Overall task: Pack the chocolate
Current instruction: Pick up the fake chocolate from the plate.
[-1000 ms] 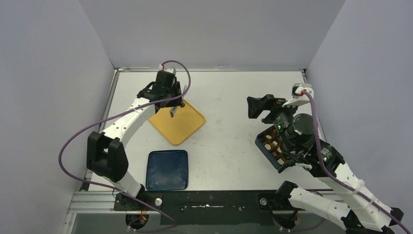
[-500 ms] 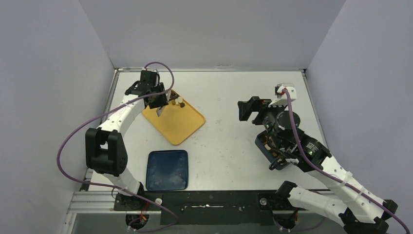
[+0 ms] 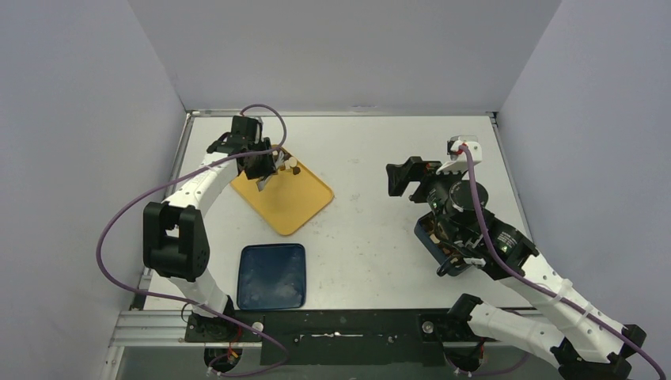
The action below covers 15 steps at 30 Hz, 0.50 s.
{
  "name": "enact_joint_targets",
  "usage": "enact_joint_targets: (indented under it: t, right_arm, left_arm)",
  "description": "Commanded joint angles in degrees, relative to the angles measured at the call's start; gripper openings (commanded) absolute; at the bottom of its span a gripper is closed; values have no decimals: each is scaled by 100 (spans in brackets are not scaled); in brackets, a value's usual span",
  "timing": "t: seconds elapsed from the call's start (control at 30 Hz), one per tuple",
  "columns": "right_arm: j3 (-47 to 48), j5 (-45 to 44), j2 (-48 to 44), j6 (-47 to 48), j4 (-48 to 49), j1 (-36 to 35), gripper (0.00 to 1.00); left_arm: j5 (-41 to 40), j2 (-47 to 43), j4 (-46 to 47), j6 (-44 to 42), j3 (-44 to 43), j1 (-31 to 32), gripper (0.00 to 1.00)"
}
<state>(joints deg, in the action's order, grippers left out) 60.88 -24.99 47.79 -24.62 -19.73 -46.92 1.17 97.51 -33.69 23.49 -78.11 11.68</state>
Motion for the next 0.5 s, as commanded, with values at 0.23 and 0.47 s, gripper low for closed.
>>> enact_joint_targets:
  t: [0.23, 0.47]
  right_arm:
    - [-35, -76, -268, 8, 213, 15, 100]
    - [-15, -118, -268, 19, 139, 14, 100]
  left_arm:
    - [-73, 74, -89, -11, -109, 64, 35]
    - [-418, 132, -224, -17, -73, 113, 34]
